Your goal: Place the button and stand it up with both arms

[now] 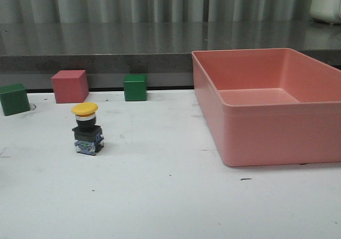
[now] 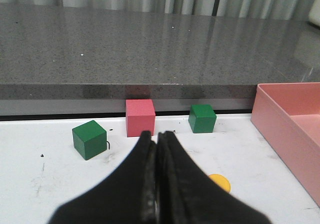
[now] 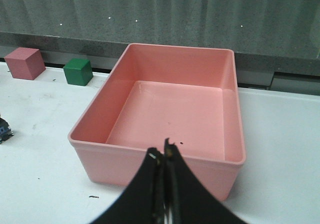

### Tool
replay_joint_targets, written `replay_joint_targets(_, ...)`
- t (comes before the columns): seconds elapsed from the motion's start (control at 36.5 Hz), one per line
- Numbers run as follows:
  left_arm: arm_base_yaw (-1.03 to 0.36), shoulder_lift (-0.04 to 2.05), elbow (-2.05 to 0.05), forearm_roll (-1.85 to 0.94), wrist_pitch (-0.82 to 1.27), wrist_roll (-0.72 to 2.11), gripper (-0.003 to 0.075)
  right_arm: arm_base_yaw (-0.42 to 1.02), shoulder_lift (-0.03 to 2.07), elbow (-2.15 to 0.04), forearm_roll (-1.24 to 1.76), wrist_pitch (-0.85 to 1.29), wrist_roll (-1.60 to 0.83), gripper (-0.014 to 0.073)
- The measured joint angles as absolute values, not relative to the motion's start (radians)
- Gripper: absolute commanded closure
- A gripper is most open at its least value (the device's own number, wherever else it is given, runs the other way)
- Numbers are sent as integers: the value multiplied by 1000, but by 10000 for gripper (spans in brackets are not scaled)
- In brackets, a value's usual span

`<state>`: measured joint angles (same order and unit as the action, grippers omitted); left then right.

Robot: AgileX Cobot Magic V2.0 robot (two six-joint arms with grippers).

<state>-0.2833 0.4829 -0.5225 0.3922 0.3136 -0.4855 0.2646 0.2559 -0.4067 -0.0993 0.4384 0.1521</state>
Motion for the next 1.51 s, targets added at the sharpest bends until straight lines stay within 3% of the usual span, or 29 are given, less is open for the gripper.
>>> replay_joint_targets(0.22, -283, 483, -520, 337, 302, -456, 740, 265, 256, -407, -99, 438, 152, 661)
replay_joint_targets(0.55, -270, 388, -440, 72, 239, -164, 740, 265, 256, -407, -99, 438, 152, 661)
replay_joint_targets(1.01, 18, 8, -105, -70, 170, -88, 740, 265, 256, -407, -99, 438, 152, 661)
replay_joint_targets(1.18, 87, -4, -36, -71, 160, -86, 740, 265, 256, -407, -99, 438, 152, 661)
replay_joint_targets(1.51, 98, -4, 2, -71, 179, -84, 741, 265, 256, -407, -99, 438, 152, 661)
